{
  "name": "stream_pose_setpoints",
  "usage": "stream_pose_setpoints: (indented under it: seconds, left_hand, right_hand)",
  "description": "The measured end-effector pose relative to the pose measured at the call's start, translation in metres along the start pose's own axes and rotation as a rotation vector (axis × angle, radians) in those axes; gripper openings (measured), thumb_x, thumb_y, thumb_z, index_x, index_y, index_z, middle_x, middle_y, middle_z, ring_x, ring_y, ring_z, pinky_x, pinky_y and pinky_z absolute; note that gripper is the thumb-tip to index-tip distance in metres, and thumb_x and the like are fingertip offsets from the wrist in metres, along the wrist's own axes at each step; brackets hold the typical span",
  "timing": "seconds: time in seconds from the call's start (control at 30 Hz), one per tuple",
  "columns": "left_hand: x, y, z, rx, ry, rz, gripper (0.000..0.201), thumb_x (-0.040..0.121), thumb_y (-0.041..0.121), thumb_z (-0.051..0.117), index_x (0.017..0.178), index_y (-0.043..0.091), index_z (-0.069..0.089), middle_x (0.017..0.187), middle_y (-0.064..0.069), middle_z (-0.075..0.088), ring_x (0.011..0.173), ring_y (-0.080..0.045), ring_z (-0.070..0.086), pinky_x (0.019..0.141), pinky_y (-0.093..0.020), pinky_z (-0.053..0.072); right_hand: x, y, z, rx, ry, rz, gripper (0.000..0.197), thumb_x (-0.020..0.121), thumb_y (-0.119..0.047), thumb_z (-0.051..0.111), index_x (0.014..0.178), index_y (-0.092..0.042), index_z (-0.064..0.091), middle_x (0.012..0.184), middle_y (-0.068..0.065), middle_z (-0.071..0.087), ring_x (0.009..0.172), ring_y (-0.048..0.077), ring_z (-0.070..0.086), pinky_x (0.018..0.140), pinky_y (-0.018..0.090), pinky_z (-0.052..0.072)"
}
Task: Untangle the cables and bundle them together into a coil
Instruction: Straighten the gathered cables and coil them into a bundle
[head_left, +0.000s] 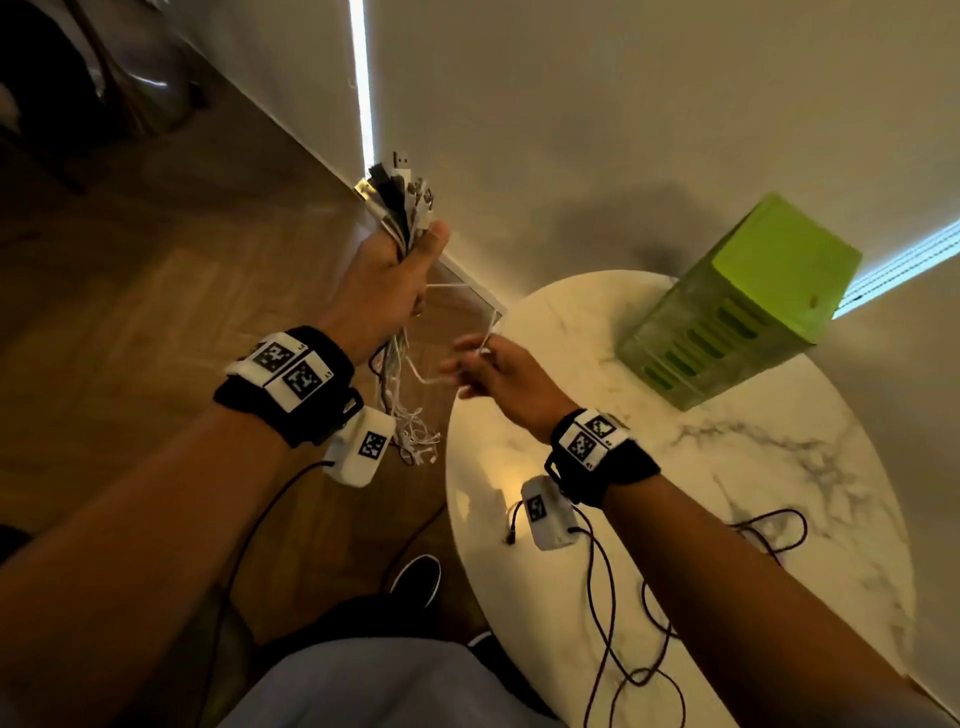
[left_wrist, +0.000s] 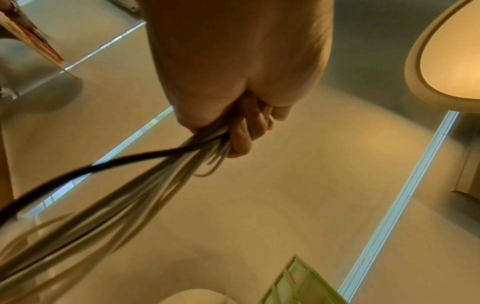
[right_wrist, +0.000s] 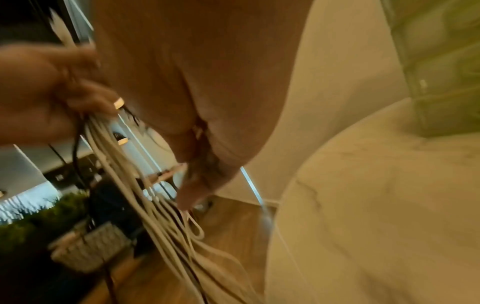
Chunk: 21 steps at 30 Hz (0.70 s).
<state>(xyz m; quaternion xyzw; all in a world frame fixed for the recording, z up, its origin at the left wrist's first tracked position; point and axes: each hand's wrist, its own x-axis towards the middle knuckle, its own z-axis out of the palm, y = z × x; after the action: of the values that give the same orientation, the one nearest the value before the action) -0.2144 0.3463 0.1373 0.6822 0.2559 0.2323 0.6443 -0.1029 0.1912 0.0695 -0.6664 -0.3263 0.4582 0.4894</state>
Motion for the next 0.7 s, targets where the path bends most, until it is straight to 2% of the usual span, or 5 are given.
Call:
stream_pose_setpoints:
  seconds: [0.13,0.23,0.43,0.53,0.7]
  left_hand:
    - [0.002,-0.008,-0.015,-0.038,-0.006,-0.04,0.036,0.103,0.048,0.05,0.087,0.015,0.049,0.061,0.001,0.03,0.049,-0.013,0.029,0.05,-0.027,0.036]
    - [0.003,-0.013,-0.021,-0.085,-0.053,-0.07,0.037,0.103,0.05,0.045,0.09,0.016,0.05,0.064,-0.001,0.031,0.051,-0.015,0.027,0.048,-0.026,0.029]
    - [0.006,-0.027,-0.021,-0.232,-0.173,-0.177,0.039,0.102,0.052,0.043,0.077,0.022,0.046,0.065,0.003,0.035,0.051,-0.011,0.03,0.051,-0.028,0.028]
    - [0.009,-0.031,-0.019,-0.217,-0.217,-0.189,0.041,0.101,0.055,0.044,0.079,0.021,0.047,0.065,0.004,0.039,0.055,-0.012,0.04,0.056,-0.029,0.038]
    - [0.016,-0.035,-0.023,-0.164,-0.166,-0.193,0.044,0.101,0.056,0.041,0.081,0.019,0.049,0.065,0.003,0.047,0.065,-0.02,0.055,0.071,-0.044,0.05]
  right_hand:
    - [0.001,0.068,0.016,-0.645,-0.189,0.288,0.029,0.104,-0.023,0.052,0.112,-0.001,0.069,0.093,0.013,0.076,0.086,0.024,0.073,0.084,0.042,0.057]
    - [0.0,0.09,0.02,-0.92,-0.217,0.384,0.042,0.098,-0.035,0.061,0.128,-0.006,0.063,0.116,0.016,0.072,0.111,0.027,0.066,0.098,0.033,0.049]
    - [0.015,0.03,0.021,-0.504,-0.005,-0.097,0.067,0.09,-0.043,0.072,0.147,-0.024,0.042,0.138,0.0,0.051,0.116,0.014,0.057,0.09,0.025,0.049]
    - [0.015,-0.008,0.032,-0.35,-0.09,-0.171,0.04,0.096,-0.038,0.065,0.132,-0.024,0.054,0.122,-0.007,0.063,0.108,0.002,0.061,0.09,0.022,0.053]
    - [0.011,-0.011,0.041,-0.479,0.12,-0.313,0.009,0.106,-0.023,0.051,0.105,-0.02,0.06,0.087,-0.002,0.069,0.069,0.005,0.068,0.068,0.02,0.054]
